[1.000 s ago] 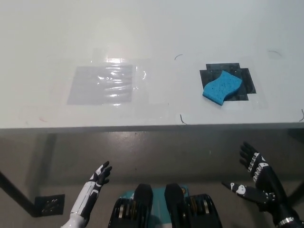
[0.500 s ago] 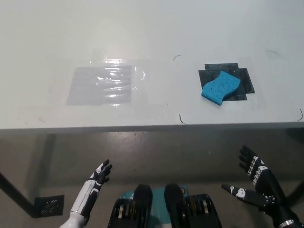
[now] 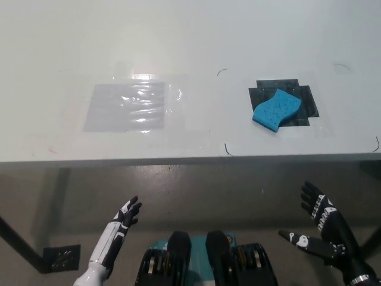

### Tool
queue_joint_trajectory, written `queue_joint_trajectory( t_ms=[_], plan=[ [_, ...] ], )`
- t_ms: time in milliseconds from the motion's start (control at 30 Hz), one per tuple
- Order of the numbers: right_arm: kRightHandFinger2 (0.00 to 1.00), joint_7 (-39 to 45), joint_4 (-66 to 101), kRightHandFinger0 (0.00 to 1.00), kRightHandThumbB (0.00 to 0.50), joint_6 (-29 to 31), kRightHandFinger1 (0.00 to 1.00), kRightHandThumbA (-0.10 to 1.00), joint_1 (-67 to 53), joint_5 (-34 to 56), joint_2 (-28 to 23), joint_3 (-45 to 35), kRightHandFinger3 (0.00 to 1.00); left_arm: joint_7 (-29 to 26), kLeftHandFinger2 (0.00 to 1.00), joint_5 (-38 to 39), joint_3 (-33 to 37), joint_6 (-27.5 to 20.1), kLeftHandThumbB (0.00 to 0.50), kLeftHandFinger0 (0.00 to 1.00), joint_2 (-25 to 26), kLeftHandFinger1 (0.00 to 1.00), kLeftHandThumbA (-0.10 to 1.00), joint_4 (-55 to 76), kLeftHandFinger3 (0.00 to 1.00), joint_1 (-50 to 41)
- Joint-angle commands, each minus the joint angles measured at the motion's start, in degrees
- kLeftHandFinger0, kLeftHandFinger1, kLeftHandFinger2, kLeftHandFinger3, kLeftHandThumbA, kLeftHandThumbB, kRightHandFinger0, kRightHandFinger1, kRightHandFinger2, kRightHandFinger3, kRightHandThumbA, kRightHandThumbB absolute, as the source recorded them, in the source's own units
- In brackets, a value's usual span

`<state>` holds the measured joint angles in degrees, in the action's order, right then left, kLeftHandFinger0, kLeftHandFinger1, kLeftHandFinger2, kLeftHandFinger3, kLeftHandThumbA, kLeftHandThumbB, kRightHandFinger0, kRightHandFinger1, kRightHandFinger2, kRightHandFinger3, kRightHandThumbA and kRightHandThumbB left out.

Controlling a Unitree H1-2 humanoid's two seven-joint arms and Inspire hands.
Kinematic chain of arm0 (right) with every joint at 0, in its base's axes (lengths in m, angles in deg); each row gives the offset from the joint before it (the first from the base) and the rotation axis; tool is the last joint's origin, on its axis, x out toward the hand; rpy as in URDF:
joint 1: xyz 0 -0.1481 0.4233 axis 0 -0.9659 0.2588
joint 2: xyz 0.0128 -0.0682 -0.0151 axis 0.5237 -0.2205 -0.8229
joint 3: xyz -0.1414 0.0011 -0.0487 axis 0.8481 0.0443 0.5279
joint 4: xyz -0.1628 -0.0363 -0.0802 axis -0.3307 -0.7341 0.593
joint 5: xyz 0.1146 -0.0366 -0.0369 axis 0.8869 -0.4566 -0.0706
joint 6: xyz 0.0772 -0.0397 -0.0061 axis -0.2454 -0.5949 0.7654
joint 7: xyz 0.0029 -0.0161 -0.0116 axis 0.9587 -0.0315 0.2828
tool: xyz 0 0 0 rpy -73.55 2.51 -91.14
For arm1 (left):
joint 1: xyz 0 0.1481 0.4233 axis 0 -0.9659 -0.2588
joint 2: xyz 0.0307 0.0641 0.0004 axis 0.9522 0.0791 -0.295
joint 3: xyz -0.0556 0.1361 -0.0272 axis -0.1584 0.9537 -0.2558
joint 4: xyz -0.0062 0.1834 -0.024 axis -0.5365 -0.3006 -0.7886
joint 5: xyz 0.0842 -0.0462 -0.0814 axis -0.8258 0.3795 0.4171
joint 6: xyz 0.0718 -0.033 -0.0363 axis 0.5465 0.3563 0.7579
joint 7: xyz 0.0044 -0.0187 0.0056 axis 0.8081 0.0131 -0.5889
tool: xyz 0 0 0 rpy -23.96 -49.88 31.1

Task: A soft sponge is kept on the balc marked spot on the table infront of the robot and it uses its right hand fist to press down on it and drrags it across the table in a back and forth manner twice to clean it

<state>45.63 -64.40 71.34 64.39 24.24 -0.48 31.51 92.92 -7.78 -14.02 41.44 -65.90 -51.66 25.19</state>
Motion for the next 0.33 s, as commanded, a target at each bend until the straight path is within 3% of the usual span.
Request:
queue_joint_trajectory(
  t_ms=[0,300],
  plan=[
    [1.00,0.2,1.3,1.00,0.083,2.7,1.00,1.00,1.6,-1.4,-0.1,-0.4,1.00,0.3,1.00,0.7,-0.4,0.1,0.453,1.00,0.1,1.00,1.00,1.8,1.00,1.5],
    [1.00,0.4,0.3,1.00,0.063,4.0,1.00,1.00,3.3,-2.2,-0.2,-0.7,1.00,-0.6,1.00,1.1,-1.4,0.3,0.433,1.00,-0.3,1.00,1.00,2.0,1.00,2.5]
  ],
)
